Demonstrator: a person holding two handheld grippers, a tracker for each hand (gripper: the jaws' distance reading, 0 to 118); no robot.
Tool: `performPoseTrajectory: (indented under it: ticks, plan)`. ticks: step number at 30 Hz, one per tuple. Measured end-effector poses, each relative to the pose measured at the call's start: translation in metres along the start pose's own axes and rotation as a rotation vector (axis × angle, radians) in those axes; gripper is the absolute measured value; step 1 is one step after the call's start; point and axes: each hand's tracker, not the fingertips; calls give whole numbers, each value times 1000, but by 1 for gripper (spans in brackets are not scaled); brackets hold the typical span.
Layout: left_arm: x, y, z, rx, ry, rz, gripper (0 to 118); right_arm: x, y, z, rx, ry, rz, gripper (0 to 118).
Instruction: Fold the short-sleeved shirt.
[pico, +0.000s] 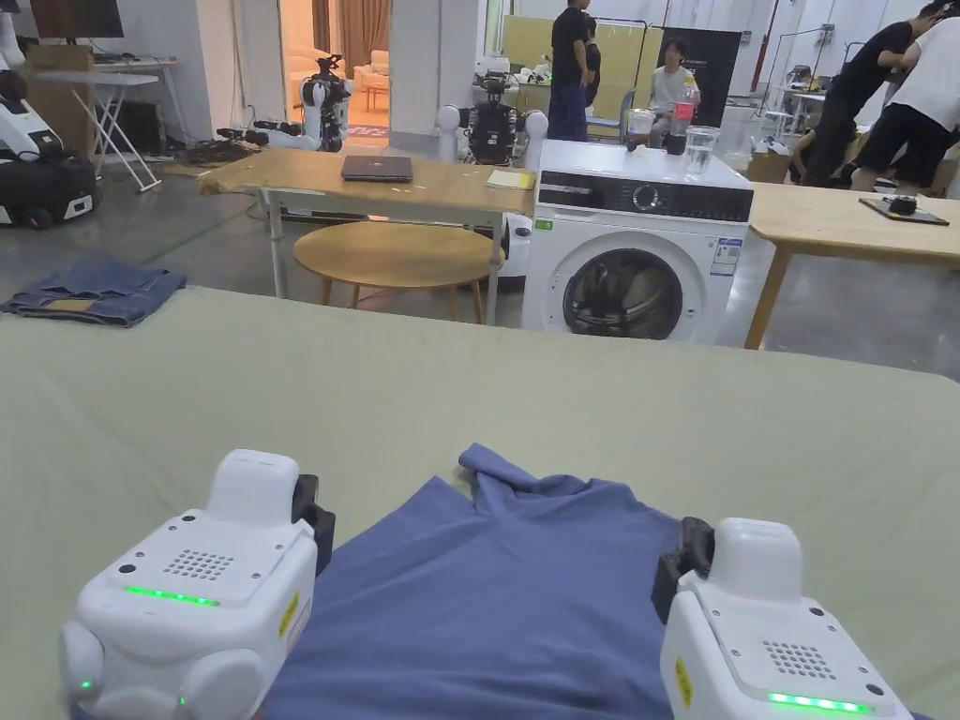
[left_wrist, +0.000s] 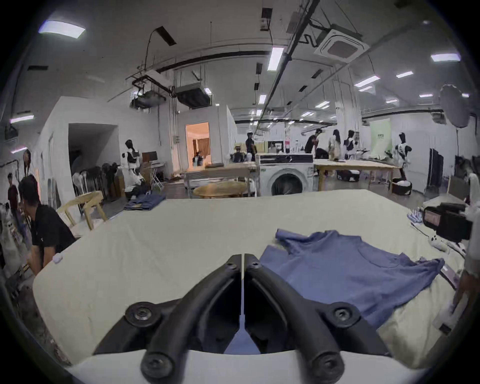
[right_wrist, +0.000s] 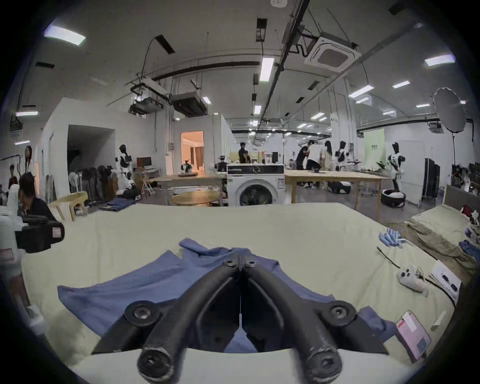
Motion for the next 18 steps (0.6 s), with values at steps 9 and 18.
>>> performPoseTrajectory:
  ticks: [9,18]
  plan:
    - [-47,-10,4,-214,38,82,0,-11,-4,-4,-27,58,23,0]
    - [-181,-41,-11,-508,107,364,0,-14,-21,-27,-109,85,59,0]
